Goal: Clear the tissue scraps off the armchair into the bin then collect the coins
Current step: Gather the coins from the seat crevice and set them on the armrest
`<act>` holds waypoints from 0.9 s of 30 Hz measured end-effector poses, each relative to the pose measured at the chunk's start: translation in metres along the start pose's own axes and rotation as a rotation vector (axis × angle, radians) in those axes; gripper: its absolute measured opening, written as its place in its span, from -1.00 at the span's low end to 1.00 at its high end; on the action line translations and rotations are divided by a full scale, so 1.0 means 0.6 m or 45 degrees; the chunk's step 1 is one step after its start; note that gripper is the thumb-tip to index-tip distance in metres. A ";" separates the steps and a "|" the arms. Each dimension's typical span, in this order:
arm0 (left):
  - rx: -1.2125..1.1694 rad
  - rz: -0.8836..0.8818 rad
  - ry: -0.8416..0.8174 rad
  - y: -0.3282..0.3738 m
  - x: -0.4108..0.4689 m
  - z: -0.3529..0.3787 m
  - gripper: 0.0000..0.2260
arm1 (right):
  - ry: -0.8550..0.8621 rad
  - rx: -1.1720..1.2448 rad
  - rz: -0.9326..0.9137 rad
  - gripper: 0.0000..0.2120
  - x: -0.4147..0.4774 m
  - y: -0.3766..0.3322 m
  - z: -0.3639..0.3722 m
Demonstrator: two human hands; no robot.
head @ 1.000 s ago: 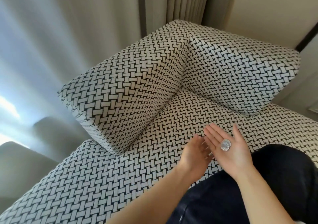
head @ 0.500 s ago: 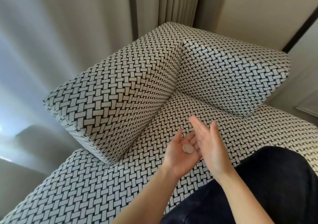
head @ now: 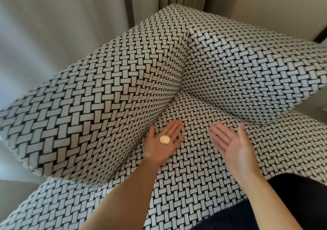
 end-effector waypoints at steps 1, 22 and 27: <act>0.014 -0.017 0.004 0.001 0.007 -0.001 -0.32 | 0.004 -0.002 0.019 -0.35 0.012 0.009 0.000; 0.039 -0.116 -0.019 -0.002 0.049 -0.032 -0.41 | -0.716 -1.345 -0.088 -0.19 0.276 0.108 0.168; 0.128 -0.057 -0.054 0.004 0.053 -0.036 -0.44 | -0.796 -1.845 0.003 -0.20 0.282 0.153 0.173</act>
Point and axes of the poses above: each hand's wrist, its own x-axis towards the middle knuckle, its own z-axis out of the palm, y = z × x, the point moved 10 cm from there along x, towards the middle knuckle, and after that the axes turned 12 degrees about -z, right-handed, at the moved point
